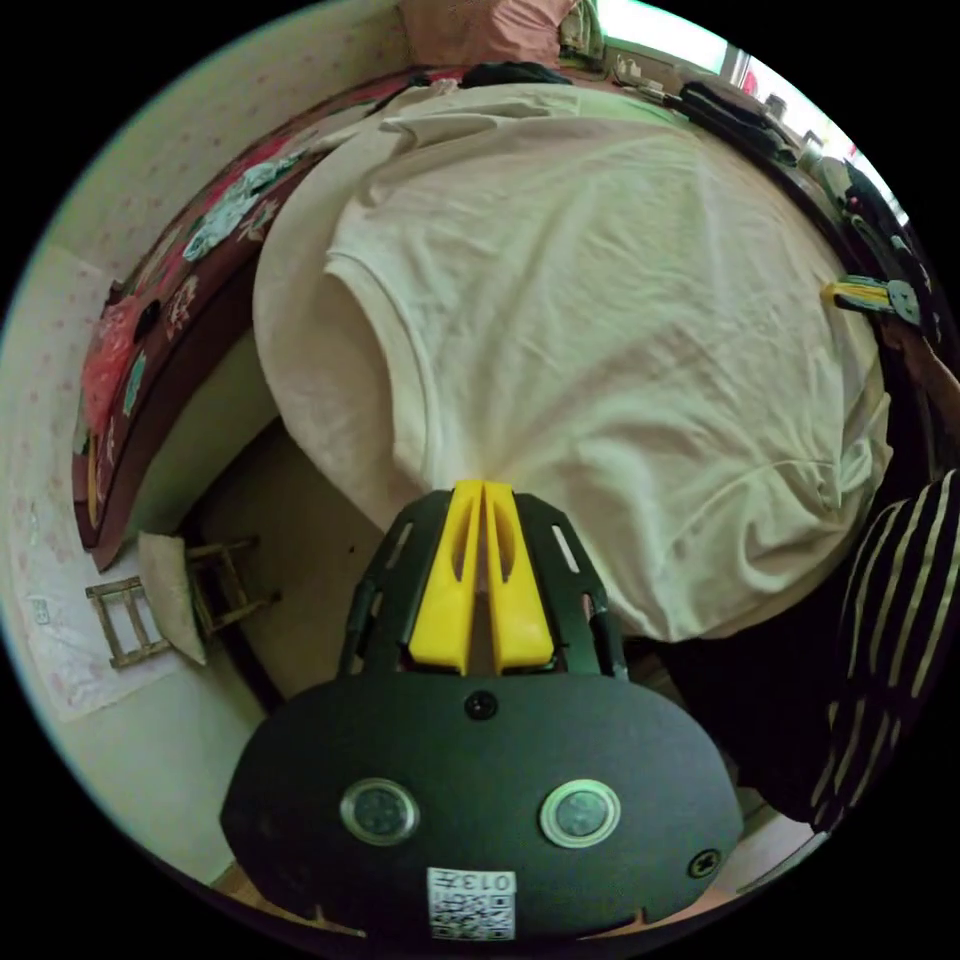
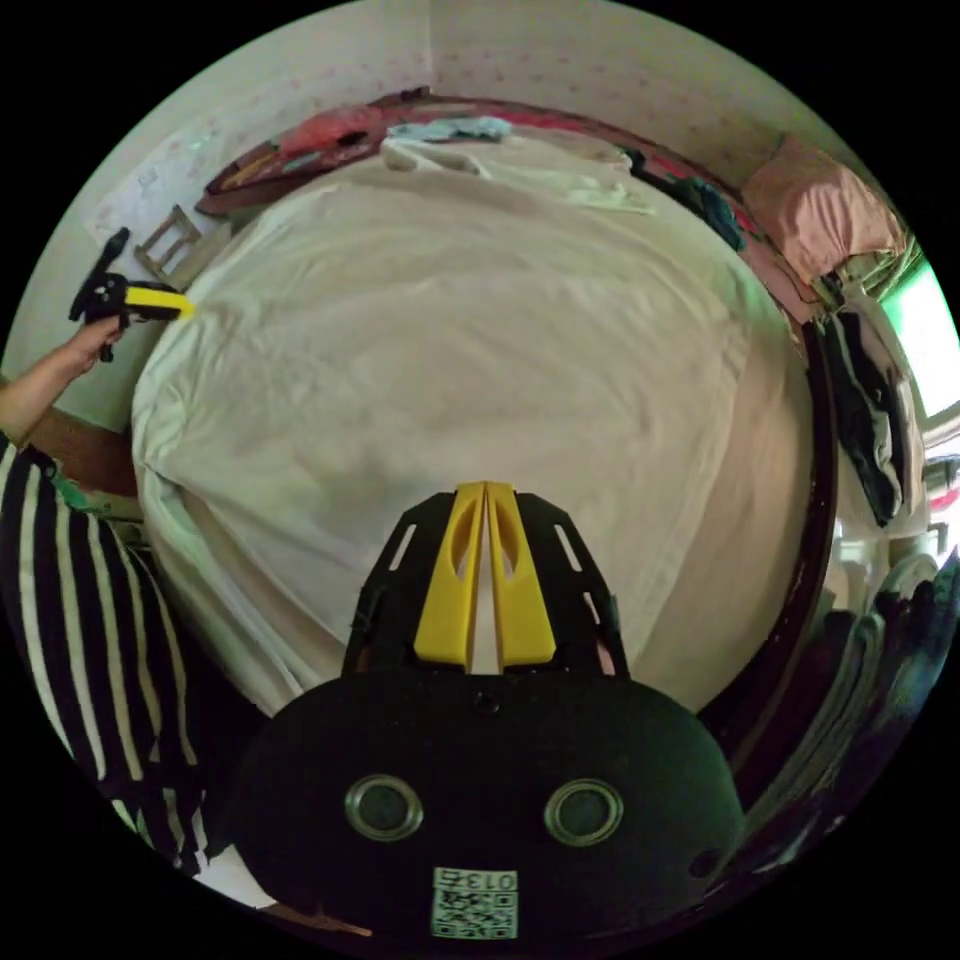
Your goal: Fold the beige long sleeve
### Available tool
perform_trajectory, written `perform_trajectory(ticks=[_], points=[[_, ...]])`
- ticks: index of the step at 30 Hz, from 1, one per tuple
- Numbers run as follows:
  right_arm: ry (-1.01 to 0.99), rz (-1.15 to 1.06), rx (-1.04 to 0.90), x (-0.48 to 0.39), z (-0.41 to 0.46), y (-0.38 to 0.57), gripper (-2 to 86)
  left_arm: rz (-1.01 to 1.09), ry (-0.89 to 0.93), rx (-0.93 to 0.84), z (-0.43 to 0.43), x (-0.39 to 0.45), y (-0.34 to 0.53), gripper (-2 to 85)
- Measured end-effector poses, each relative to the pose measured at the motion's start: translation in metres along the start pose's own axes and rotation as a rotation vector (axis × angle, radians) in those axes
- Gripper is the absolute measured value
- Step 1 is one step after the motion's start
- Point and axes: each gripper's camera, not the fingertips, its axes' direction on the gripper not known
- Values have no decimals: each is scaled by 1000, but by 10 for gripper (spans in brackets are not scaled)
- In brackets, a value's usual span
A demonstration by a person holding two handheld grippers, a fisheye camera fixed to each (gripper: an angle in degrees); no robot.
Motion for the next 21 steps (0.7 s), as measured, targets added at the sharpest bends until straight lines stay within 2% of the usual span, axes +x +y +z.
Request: perform_trajectory(ticks=[2,4,8,9,13,16,19,21], points=[[22,97,-33,10,-2,8,9,6,-6,-11,-6,-7,2,2],[-14,107,32,12,-18,25,17,57,25,54,-24,-5,8,9],[-174,24,62,-13,-41,79,81,224,63,68,-40,22,22,50],[-230,16,66,-21,-43,96,91,279,99,64,-43,34,28,85],[-244,-59,16,-51,-40,133,121,483,222,19,-44,81,41,131],[-198,-113,-49,-68,-21,150,115,645,120,10,-40,112,46,128],[-180,-118,-96,-72,3,159,63,732,-30,23,-28,126,42,113],[-163,-81,-91,-69,10,166,20,748,-49,17,-20,126,36,84]])
